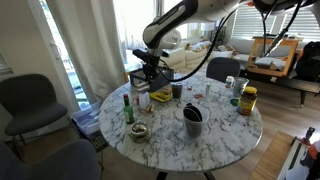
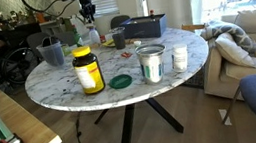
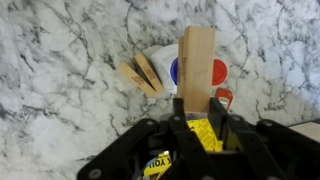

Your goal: Pick up the wooden block on the table top and put it on the wooden block that is on top of the white bottle

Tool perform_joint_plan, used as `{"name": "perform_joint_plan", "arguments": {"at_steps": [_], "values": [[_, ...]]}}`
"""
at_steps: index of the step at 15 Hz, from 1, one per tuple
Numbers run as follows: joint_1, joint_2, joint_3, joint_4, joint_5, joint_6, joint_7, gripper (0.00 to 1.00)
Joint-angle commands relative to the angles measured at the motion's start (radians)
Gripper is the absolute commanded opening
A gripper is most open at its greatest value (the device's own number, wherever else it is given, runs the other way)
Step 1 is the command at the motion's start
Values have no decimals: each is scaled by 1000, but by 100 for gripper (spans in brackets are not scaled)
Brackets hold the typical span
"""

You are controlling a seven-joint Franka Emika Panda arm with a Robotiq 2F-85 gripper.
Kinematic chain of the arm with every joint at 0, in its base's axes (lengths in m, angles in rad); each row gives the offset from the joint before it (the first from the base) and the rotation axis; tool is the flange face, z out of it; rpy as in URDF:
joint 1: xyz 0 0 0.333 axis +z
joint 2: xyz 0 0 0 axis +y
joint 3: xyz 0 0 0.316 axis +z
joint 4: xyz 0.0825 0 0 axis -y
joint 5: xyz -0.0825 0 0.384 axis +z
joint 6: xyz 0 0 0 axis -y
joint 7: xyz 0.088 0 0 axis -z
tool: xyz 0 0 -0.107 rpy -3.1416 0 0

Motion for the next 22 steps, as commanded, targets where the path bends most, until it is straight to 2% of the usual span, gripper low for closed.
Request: {"name": "perform_joint_plan", "arguments": {"at_steps": [1,8,22], "values": [[18,1,-14,4,-27,-12,33,8],[22,13,-29,16,-47,-2,92,8],[27,28,-29,18,-51,1,116,8]]}}
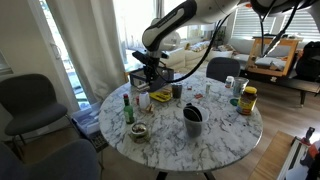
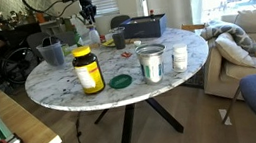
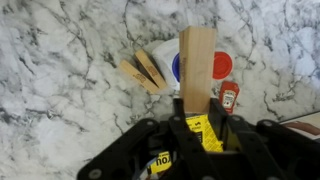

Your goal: Pick up the wooden block on the table top and put it on the wooden block that is on top of the white bottle

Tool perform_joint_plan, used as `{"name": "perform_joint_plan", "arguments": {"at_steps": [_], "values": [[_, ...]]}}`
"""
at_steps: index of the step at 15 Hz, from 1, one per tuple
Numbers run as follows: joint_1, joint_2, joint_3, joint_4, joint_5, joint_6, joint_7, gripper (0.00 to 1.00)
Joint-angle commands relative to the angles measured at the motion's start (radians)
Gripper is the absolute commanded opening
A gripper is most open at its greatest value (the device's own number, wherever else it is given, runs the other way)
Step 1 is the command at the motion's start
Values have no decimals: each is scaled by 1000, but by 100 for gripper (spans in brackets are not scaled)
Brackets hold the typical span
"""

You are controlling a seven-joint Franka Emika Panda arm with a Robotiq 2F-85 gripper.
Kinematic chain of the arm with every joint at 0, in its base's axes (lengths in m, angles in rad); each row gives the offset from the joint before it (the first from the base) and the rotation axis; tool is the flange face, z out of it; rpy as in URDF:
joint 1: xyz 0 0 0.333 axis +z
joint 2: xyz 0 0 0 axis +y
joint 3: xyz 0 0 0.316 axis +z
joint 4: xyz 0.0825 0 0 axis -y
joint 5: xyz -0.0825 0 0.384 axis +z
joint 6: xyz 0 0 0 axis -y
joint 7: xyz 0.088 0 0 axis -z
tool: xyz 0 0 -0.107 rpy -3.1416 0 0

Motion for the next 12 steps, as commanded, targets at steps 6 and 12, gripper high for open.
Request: {"name": "perform_joint_plan", "arguments": {"at_steps": [6,12], "values": [[5,27,-6,26,-16,0,30,8],[4,37,-5,40,-14,-3,28,8]]}}
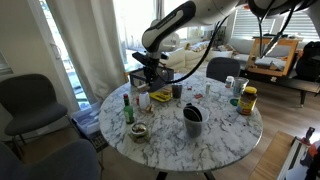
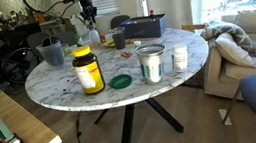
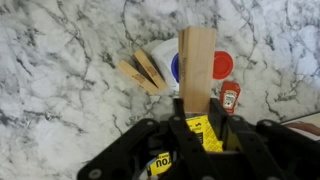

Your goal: Pick up the wooden block on the table top and put it on the wooden block that is on top of the white bottle

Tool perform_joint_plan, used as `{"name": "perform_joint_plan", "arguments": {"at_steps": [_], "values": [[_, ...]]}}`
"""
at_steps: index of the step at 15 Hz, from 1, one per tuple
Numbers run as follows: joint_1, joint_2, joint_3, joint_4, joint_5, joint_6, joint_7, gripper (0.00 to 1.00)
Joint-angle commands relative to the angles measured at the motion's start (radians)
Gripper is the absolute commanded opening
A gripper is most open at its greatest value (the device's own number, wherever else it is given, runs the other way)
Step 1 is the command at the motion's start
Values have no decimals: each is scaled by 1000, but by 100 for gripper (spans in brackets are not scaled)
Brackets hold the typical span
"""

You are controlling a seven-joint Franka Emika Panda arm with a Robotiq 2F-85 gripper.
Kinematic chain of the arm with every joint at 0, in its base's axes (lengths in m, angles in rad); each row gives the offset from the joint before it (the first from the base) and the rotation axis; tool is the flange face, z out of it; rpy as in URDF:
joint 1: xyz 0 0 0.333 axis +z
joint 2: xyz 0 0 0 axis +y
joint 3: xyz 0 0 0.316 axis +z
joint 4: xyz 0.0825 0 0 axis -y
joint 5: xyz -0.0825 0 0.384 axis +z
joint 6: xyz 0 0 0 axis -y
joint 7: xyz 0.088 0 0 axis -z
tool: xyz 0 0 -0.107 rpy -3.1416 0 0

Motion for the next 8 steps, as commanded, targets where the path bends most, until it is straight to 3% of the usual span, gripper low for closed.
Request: {"name": "perform_joint_plan", "arguments": {"at_steps": [1,8], "values": [[4,23,-5,30,-14,-4,22,8],[4,38,-4,50,-13,-12,21,8]]}}
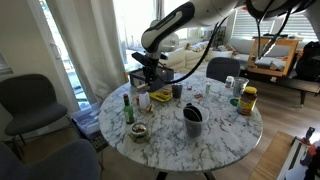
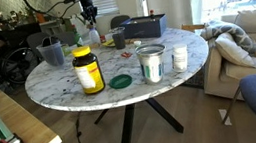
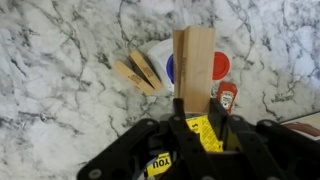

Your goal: Pick up the wooden block on the table top and put it on the wooden block that is on top of the white bottle

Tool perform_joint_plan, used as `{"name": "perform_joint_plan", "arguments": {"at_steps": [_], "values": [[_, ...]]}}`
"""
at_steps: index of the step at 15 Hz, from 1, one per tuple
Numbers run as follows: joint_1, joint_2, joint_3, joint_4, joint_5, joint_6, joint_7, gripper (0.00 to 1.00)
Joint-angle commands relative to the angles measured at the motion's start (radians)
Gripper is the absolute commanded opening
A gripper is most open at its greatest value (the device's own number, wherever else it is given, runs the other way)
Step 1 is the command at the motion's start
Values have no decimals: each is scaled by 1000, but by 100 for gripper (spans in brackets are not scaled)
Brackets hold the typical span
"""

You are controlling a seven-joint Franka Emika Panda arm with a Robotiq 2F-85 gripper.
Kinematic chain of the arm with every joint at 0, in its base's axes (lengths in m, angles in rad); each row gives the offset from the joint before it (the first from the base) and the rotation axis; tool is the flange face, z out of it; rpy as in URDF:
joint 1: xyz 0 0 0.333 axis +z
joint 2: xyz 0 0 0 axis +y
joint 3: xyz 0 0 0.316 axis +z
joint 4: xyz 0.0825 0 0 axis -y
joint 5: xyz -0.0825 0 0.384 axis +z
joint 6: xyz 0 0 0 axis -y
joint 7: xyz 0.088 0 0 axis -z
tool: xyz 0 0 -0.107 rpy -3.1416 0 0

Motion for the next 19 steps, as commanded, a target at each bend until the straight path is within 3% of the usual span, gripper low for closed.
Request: {"name": "perform_joint_plan", "arguments": {"at_steps": [1,2,3,4,9,10,13,17,18,19], "values": [[4,24,-4,31,-13,-16,21,8],[4,26,-4,34,-13,-18,20,8],[5,27,-4,36,-13,-21,22,43],[4,28,-4,39,-13,-23,22,57],[0,11,2,36,-6,-26,10,94],[-2,-1,5,32,-4,-24,4,99],[-13,-50,19,11,10,-8,-29,100],[-39,-163,65,-69,30,81,-243,100],[-14,-87,31,19,9,38,-150,99],[-17,-111,39,9,12,43,-184,99]]}}
